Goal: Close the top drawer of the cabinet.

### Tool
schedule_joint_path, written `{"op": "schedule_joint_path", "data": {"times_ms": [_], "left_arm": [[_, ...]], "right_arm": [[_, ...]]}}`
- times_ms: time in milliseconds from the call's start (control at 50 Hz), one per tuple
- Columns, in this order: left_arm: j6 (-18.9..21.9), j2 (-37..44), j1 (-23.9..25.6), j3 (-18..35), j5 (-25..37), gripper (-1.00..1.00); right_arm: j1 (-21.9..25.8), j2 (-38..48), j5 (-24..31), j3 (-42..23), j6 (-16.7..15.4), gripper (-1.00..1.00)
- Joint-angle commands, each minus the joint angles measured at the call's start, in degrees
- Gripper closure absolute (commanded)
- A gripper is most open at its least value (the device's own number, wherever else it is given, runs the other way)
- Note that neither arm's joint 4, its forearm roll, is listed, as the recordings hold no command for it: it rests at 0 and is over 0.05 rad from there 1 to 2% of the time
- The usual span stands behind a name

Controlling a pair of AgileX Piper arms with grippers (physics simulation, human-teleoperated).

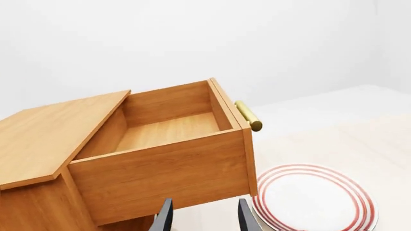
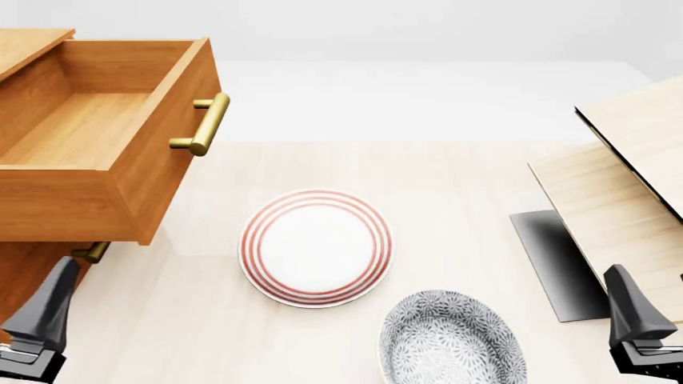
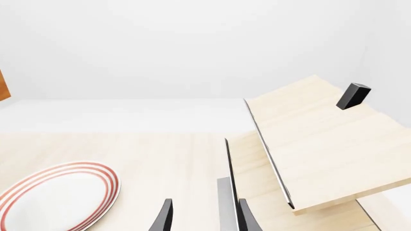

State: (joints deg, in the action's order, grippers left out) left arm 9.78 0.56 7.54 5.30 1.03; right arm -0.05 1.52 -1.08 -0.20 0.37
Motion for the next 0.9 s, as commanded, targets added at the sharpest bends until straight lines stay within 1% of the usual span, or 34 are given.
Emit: {"op": "schedule_joint_path", "data": {"times_ms": [20, 60, 80, 100, 200, 260, 400, 420, 460, 480, 500, 540, 600, 640, 700, 720, 800, 900], "left_arm": [[-7.56, 2.09, 2.89, 4.77, 2.00, -1.00], [-9.93, 2.76, 2.95, 5.46, 2.14, -1.00], [-10.43, 2.77, 2.87, 5.59, 2.21, -1.00], [-12.38, 3.37, 3.06, 6.27, 2.32, -1.00], [-14.97, 4.60, 4.05, 8.42, 2.61, -1.00], [-13.60, 5.62, 5.35, 9.45, 2.21, -1.00], [-11.76, 10.07, 9.14, 11.92, -0.38, -1.00], [-10.76, 11.52, 10.63, 12.57, -1.31, -1.00], [-10.32, 12.31, 11.13, 12.75, -1.84, -1.00], [-9.04, 14.46, 12.61, 13.35, -3.36, -1.00], [-9.04, 14.52, 12.61, 13.35, -3.43, -1.00], [-7.25, 17.56, 14.75, 14.69, -5.34, -1.00], [-5.99, 19.53, 16.17, 16.06, -6.43, -1.00], [-4.54, 22.52, 18.02, 17.71, -8.16, -1.00], [-4.09, 24.78, 18.97, 18.38, -9.50, -1.00], [-3.75, 26.88, 19.91, 18.91, -10.82, -1.00], [-3.13, 30.76, 22.13, 20.29, -13.15, -1.00], [-2.64, 34.36, 24.20, 21.86, -15.15, -1.00]], "right_arm": [[0.00, -0.05, 0.03, 0.02, 0.02, -1.00], [0.00, -0.15, 0.12, 0.02, -0.02, -1.00], [0.00, -0.17, 0.14, 0.02, -0.02, -1.00], [0.00, -0.22, 0.19, 0.03, 0.02, -1.00], [0.00, -0.33, 0.30, 0.03, 0.01, -1.00], [0.00, -0.32, 0.28, 0.02, -0.02, -1.00], [0.00, -0.25, 0.22, 0.03, 0.00, -1.00], [0.00, -0.27, 0.23, 0.02, 0.00, -1.00], [-0.01, -0.25, 0.22, 0.02, 0.01, -1.00], [0.00, -0.23, 0.19, 0.02, -0.01, -1.00], [0.00, -0.23, 0.19, 0.02, -0.01, -1.00], [-0.01, -0.15, 0.12, 0.02, 0.01, -1.00], [-0.01, -0.10, 0.06, 0.02, 0.00, -1.00], [-0.01, -0.06, 0.02, 0.02, -0.01, -1.00], [-0.01, -0.03, 0.00, 0.02, 0.01, -1.00], [-0.01, -0.05, 0.02, 0.02, -0.01, -1.00], [-0.01, -0.08, 0.05, 0.01, 0.00, -1.00], [-0.01, -0.06, 0.03, 0.01, 0.00, -1.00]]}}
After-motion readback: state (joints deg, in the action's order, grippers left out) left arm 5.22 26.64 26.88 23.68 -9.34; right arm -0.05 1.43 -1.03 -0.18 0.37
